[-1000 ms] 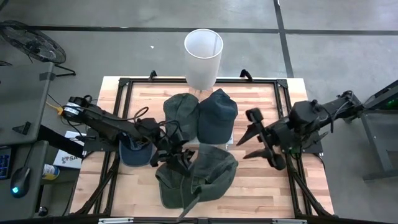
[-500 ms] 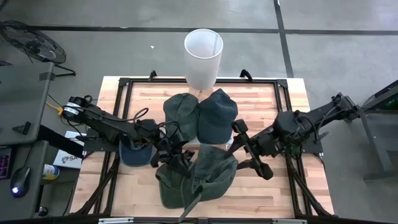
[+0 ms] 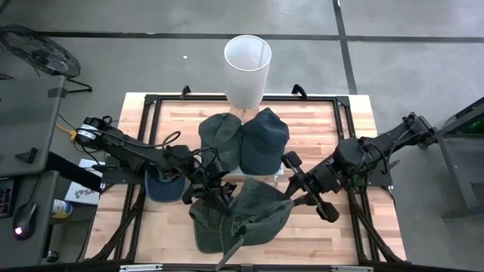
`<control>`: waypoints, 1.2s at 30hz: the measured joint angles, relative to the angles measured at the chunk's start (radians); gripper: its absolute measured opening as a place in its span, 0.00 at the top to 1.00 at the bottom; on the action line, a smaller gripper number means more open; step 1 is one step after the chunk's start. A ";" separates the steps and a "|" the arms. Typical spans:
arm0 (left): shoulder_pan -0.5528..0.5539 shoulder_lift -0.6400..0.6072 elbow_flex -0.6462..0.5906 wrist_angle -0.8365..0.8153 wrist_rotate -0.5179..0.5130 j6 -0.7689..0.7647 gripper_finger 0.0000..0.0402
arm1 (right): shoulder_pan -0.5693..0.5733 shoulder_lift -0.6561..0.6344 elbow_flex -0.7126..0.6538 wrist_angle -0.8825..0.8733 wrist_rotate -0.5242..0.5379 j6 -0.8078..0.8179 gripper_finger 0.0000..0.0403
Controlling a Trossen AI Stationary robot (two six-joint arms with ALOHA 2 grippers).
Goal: Pick & Place hat
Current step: Stack the top green cap on the green cap on the shelf
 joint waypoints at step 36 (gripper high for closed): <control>0.033 0.000 0.319 -0.341 -0.369 0.554 0.72 | 0.181 -0.239 0.004 -0.371 0.682 0.266 1.00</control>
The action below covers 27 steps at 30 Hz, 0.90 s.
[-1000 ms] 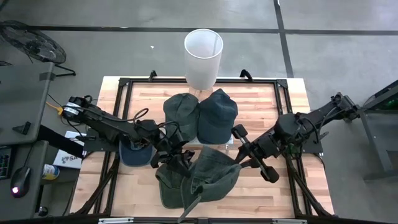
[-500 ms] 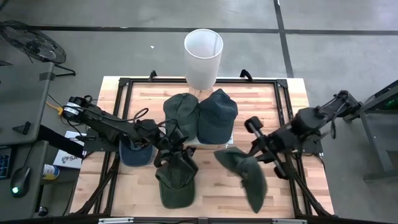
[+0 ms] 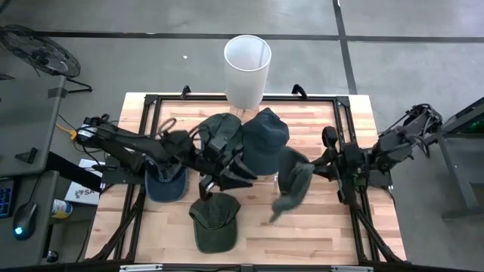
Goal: Pick & Place hat
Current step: Stack the top green cap on the green cap on the shelf
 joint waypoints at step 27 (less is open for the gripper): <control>-0.053 0.181 0.497 -0.515 -0.263 0.239 0.72 | 0.013 0.044 -0.002 -0.425 0.075 0.544 1.00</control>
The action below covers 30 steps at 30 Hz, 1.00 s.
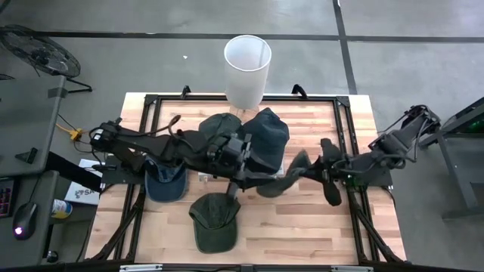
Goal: Pick & Place hat
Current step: Stack the top green cap on the green cap on the shelf
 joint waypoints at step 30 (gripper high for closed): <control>-0.007 0.133 0.000 0.081 0.103 0.024 0.72 | 0.081 0.061 0.000 0.094 -0.370 0.020 1.00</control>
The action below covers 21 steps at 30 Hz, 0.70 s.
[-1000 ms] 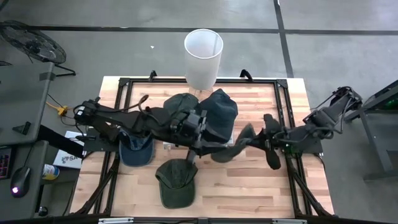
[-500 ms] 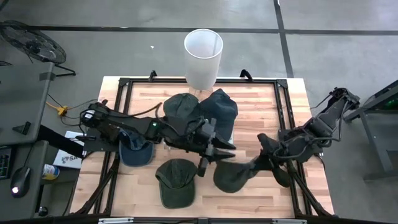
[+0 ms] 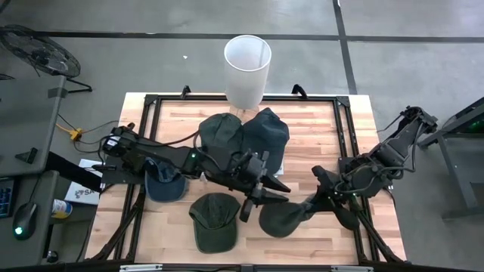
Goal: Pick & Place hat
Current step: Stack the top green cap on the green cap on the shelf
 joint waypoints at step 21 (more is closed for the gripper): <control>0.000 0.000 0.009 -0.174 -0.034 0.153 0.36 | -0.021 0.000 -0.002 -0.066 0.087 0.001 1.00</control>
